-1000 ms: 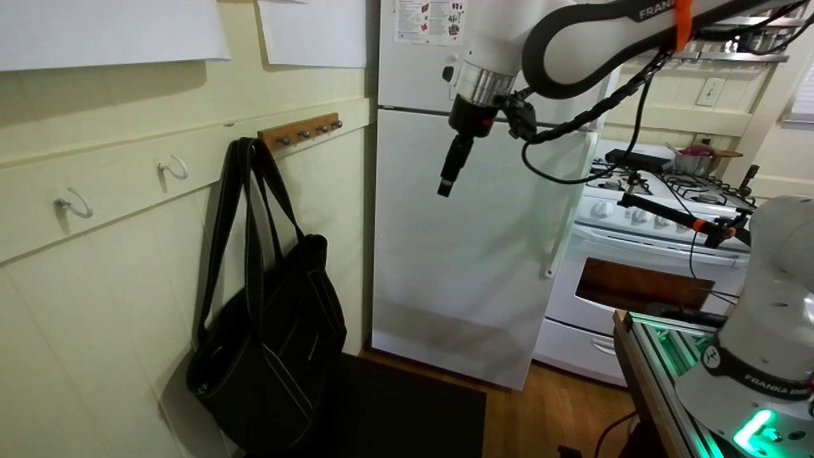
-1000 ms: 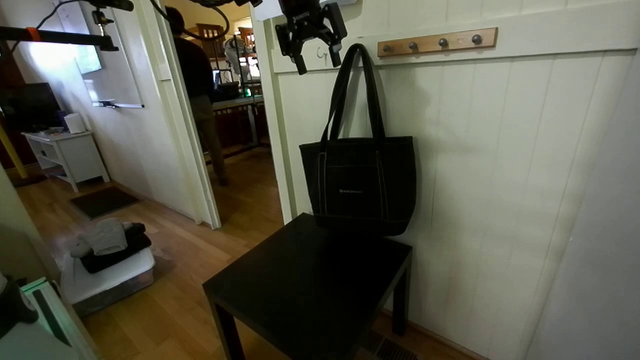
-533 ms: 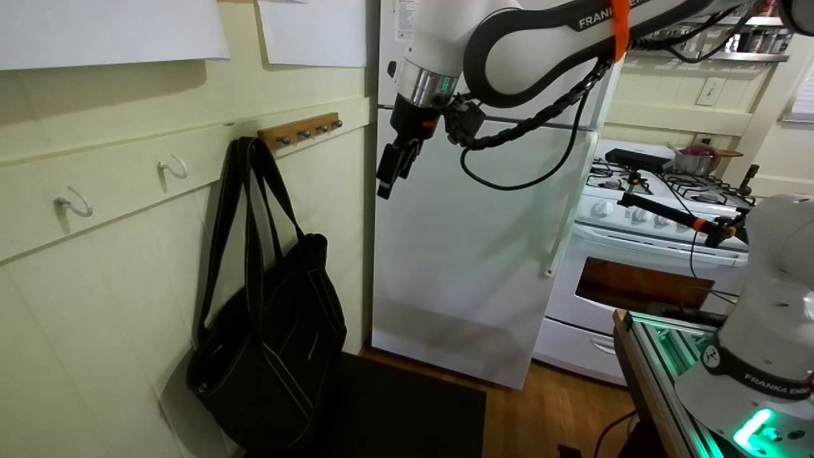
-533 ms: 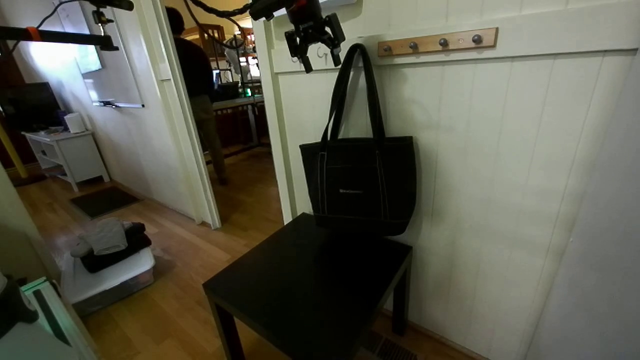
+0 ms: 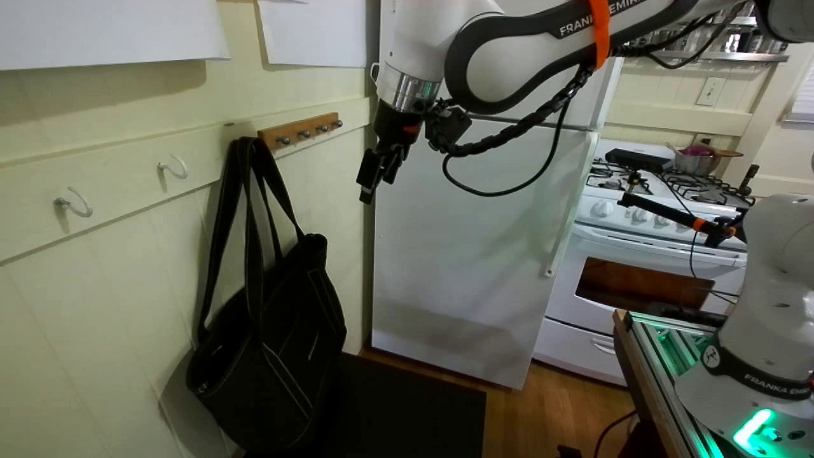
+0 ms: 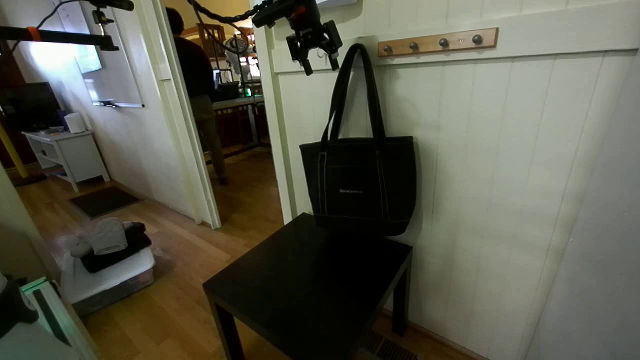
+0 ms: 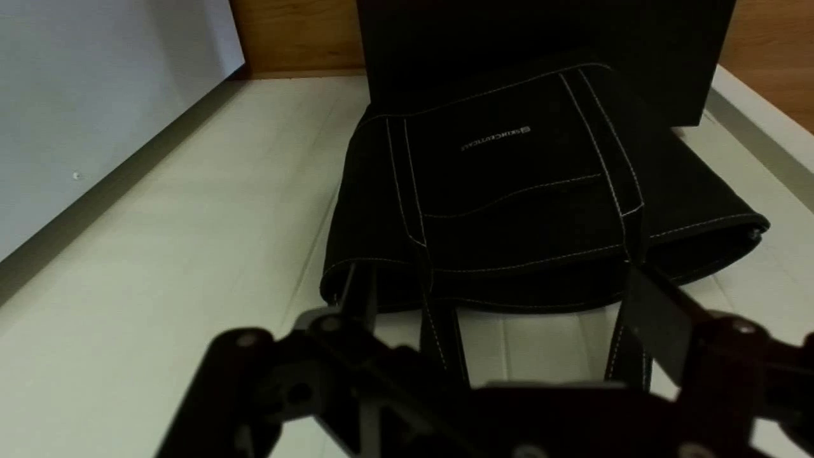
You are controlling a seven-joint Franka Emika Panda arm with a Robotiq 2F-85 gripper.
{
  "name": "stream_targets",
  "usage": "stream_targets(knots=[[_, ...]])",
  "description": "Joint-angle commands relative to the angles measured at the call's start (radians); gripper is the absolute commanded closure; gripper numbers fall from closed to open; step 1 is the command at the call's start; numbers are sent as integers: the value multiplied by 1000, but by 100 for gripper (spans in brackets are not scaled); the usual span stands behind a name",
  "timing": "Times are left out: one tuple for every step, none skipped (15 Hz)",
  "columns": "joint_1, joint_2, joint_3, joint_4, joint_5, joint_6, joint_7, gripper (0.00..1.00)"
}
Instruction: Move the book to the next hook on the right
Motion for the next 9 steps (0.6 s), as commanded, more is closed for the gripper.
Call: stream_targets(knots=[[9,0,-10,2,2,-2,-2,0],[11,19,-14,4,-5,29,44,0],[13,37,-19,8,-21,60,80,0],[16,54,-24,12,-36,105,119,0],[18,67,-28,15,-41,147,141,0],[22,82,-34,17,-52,202,165,0],[28,101,-40,19,-66,263,184,0],[35,118,-47,25,-77,301,198,0],[46,136,-59,30,-93,338,224,0]])
